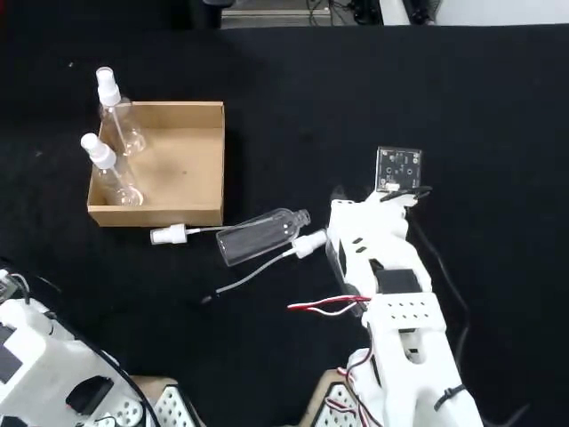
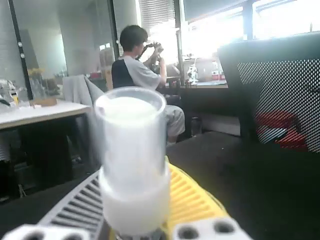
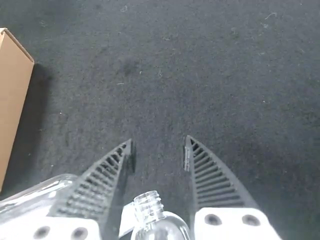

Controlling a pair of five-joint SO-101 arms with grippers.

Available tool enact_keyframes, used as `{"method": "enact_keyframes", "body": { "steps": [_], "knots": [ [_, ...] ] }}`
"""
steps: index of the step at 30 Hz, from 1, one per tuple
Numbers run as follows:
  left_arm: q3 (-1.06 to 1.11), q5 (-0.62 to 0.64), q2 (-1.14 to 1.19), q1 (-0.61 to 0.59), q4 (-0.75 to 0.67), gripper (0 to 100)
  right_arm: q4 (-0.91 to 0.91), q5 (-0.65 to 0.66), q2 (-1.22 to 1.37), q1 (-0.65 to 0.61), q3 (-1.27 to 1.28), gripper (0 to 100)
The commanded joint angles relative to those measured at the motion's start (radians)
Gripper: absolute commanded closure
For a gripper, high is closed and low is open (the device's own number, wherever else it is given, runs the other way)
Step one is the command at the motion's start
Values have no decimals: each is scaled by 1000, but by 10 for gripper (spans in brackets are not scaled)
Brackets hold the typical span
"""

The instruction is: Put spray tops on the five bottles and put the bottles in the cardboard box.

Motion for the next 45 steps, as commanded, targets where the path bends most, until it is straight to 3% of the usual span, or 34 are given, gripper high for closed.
{"method": "enact_keyframes", "body": {
  "steps": [1,6,11,15,24,39,42,45],
  "knots": [
    [1,52,-31,4,3,973,-26,9,-18,14,-5,858],
    [27,57,-29,-18,26,973,-26,9,-18,14,-5,858],
    [-50,63,-31,-25,233,973,-26,9,-18,14,-5,858],
    [-110,160,-41,-53,377,930,-26,9,-18,14,-5,858],
    [-110,183,-41,-68,377,648,-26,9,-16,12,-5,858],
    [-147,183,-43,-54,387,640,-26,9,-16,11,-5,858],
    [-268,135,-44,-44,563,640,-26,9,-16,11,-5,858],
    [-461,124,-78,-51,933,640,-26,9,-15,11,-5,858]
  ]
}}
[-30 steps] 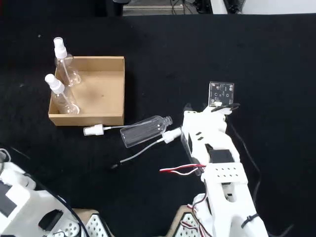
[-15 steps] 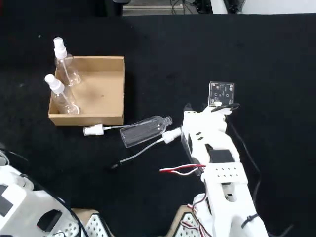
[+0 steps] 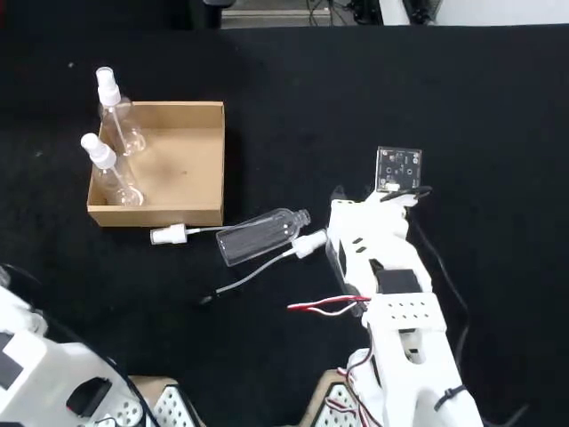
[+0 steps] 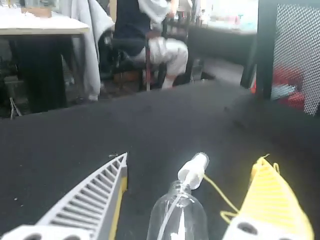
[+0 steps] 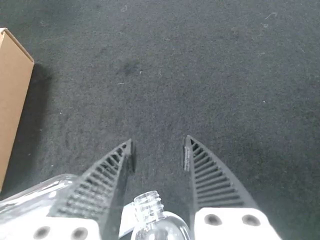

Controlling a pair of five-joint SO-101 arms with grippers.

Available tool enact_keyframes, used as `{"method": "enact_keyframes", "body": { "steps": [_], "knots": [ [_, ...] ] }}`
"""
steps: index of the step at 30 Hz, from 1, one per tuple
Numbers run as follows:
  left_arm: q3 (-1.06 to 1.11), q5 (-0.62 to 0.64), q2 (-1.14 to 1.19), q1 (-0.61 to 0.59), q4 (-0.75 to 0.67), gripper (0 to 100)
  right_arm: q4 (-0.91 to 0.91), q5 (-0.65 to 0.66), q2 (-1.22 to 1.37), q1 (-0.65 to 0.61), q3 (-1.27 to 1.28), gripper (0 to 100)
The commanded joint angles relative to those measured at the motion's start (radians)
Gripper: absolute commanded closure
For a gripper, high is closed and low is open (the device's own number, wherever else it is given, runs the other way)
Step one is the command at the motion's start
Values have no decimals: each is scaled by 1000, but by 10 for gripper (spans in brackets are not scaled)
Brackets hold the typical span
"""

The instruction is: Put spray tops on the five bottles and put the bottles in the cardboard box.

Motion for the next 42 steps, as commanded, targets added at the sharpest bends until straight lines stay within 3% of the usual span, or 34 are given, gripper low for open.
{"method": "enact_keyframes", "body": {
  "steps": [1,5,8,16,22,32,42],
  "knots": [
    [-314,-9,-77,4,545,640,-26,9,-15,11,-5,858],
    [-539,21,-160,8,1071,637,-26,9,-15,11,-5,858],
    [-648,-11,-175,8,1264,639,-26,9,-15,11,-5,858],
    [-688,-224,-166,97,1415,640,-23,9,-15,11,-5,858],
    [-816,-195,-147,99,1583,640,-25,9,-16,11,-5,858],
    [-1075,-203,75,18,1877,640,-25,9,-19,11,-5,858],
    [-1230,-193,319,2,1900,640,-23,9,-21,11,-5,858]
  ]
}}
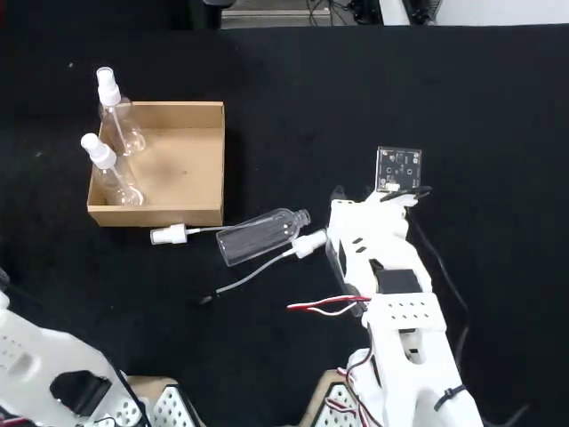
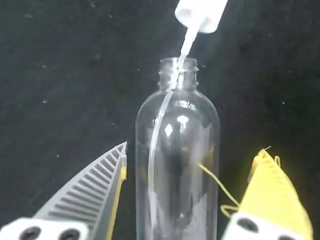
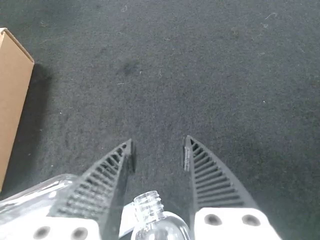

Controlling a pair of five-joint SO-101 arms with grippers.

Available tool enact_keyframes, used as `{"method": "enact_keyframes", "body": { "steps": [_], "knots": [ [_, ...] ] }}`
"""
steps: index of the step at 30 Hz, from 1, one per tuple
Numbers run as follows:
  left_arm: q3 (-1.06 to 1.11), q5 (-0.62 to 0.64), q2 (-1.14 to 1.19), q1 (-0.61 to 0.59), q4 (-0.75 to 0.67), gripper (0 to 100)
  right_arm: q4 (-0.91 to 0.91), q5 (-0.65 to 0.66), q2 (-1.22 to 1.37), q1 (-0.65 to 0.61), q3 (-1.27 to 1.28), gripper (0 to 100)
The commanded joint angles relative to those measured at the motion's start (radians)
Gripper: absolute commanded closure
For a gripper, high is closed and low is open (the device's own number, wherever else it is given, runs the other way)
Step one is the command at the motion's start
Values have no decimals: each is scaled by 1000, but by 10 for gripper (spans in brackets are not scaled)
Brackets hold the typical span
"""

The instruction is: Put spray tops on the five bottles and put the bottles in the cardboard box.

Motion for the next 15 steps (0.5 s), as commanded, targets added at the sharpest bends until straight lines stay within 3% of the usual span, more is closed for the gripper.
{"method": "enact_keyframes", "body": {
  "steps": [1,6,8,12,15],
  "knots": [
    [-104,3,31,-12,-5,640,-23,9,-21,11,-5,858],
    [-130,-5,77,-7,-5,652,-25,9,-19,11,-5,858],
    [-128,-5,86,-4,-3,723,-25,9,-19,11,-5,858],
    [-120,-5,91,-2,-2,973,-26,9,-18,11,-5,858],
    [-119,-8,81,-2,3,943,-26,9,-18,11,-5,858]
  ]
}}
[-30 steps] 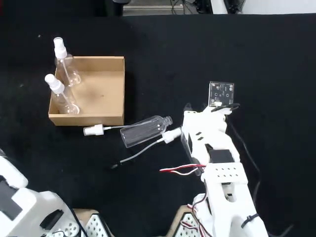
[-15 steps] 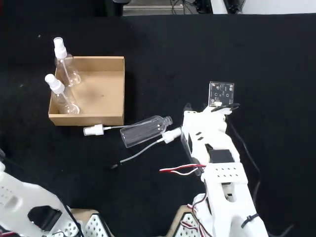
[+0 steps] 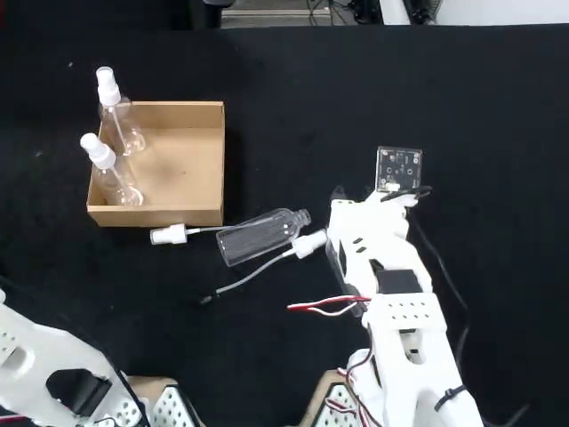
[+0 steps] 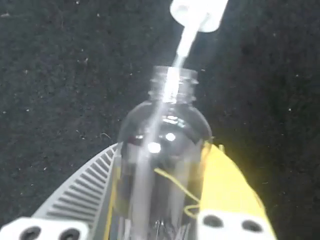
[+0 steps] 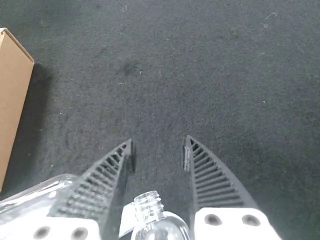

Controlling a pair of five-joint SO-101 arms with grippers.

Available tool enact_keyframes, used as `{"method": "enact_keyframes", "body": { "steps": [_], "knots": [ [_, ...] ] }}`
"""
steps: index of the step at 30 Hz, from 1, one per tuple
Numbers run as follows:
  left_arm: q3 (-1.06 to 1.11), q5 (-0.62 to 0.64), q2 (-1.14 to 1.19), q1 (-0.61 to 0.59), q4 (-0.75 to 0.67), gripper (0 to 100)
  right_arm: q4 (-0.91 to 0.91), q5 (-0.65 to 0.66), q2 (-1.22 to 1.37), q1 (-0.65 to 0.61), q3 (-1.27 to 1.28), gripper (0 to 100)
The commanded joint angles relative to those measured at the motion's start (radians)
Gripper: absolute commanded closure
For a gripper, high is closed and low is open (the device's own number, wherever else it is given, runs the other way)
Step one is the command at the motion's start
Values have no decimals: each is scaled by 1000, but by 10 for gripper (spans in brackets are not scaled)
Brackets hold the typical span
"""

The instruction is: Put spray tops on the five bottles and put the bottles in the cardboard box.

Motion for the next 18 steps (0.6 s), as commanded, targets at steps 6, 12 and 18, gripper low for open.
{"method": "enact_keyframes", "body": {
  "steps": [6,12,18],
  "knots": [
    [-53,-160,-23,-5,72,970,-26,9,-16,11,-5,858],
    [-30,-373,-23,8,115,970,-26,9,-16,11,-5,858],
    [160,-551,-137,19,69,970,-26,9,-16,11,-5,858]
  ]
}}
